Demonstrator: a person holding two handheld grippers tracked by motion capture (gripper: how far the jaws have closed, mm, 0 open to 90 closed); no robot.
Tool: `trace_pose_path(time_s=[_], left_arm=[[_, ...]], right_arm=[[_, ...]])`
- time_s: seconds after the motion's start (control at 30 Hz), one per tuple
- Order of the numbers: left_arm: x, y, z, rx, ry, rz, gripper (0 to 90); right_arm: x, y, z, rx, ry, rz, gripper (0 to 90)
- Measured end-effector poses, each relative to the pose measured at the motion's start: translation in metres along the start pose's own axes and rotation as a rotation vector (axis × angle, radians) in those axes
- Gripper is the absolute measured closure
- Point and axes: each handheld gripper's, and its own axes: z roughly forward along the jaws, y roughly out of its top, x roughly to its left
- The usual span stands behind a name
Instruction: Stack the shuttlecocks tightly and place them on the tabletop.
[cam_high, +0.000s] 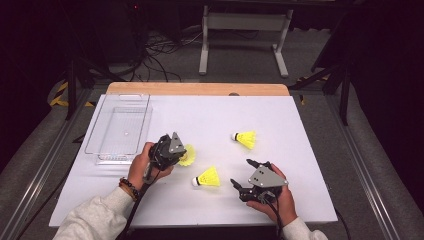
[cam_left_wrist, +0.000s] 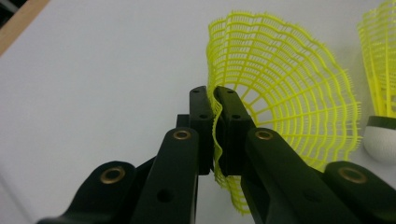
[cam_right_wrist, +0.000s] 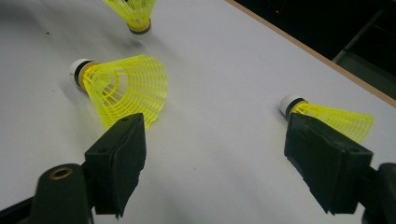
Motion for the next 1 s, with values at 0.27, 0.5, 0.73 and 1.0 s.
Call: trace_pose_path(time_s=[0.27, 0.5, 0.73, 1.0], left_arm=[[0.012, -0.016, -0.028, 0.158, -0.009, -0.012, 86.6], [0.017, -0.023, -0.031, 0.256, -0.063, -0.019, 85.2], [0.009, -0.014, -0.012, 0.252, -0.071, 0.005, 80.4], [0.003, 0.002, 0.007, 0.198, -0.062, -0.001, 74.9]], right_arm=[[0.001, 0.000, 0.000, 0.009, 0.016, -0.010, 22.0], [0.003, 0.000, 0.002, 0.027, 0.030, -0.025, 21.7], [0.003, 0.000, 0.002, 0.032, 0.032, -0.027, 21.6], [0.004, 0.000, 0.003, 0.039, 0.034, -0.028, 21.2]])
